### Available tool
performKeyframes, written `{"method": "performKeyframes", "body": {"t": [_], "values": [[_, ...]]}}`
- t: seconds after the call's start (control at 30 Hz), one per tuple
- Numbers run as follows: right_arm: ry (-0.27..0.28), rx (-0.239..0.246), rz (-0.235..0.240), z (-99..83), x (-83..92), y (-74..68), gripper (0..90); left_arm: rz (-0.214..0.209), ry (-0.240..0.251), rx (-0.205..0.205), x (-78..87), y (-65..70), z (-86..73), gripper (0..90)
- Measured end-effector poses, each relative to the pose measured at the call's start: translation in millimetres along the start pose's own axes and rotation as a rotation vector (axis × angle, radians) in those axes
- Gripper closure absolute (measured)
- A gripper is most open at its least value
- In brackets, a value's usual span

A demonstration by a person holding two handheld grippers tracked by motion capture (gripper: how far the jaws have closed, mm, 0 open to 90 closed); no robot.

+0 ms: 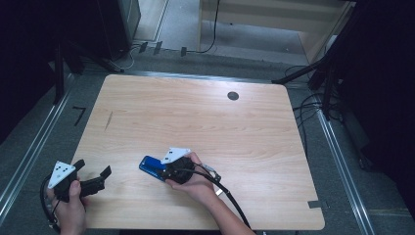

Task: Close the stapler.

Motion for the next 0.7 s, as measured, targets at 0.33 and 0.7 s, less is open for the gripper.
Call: {"method": "performKeyframes", "body": {"t": [0.33, 0.7], "values": [[0.006, -0.002, -0.052, -6.1, 9.5, 0.5, 67.0, -0.001, 0.000, -0.003, -0.2, 0.3, 0.0, 0.0], [0.011, -0.011, -0.076, -24.2, 38.6, 16.4, 67.0, 0.004, -0.003, -0.009, -0.1, 1.2, 0.0, 0.0]]}}
Point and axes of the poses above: each handheld gripper's, and its own axes: x roughly backward along the jaws, z roughly out of its top, y roughly to its right, the point moved 3 cm from there along -x, roughly forward along the jaws, and after that the axes turned 8 degrees about y, right-handed, at the moved point
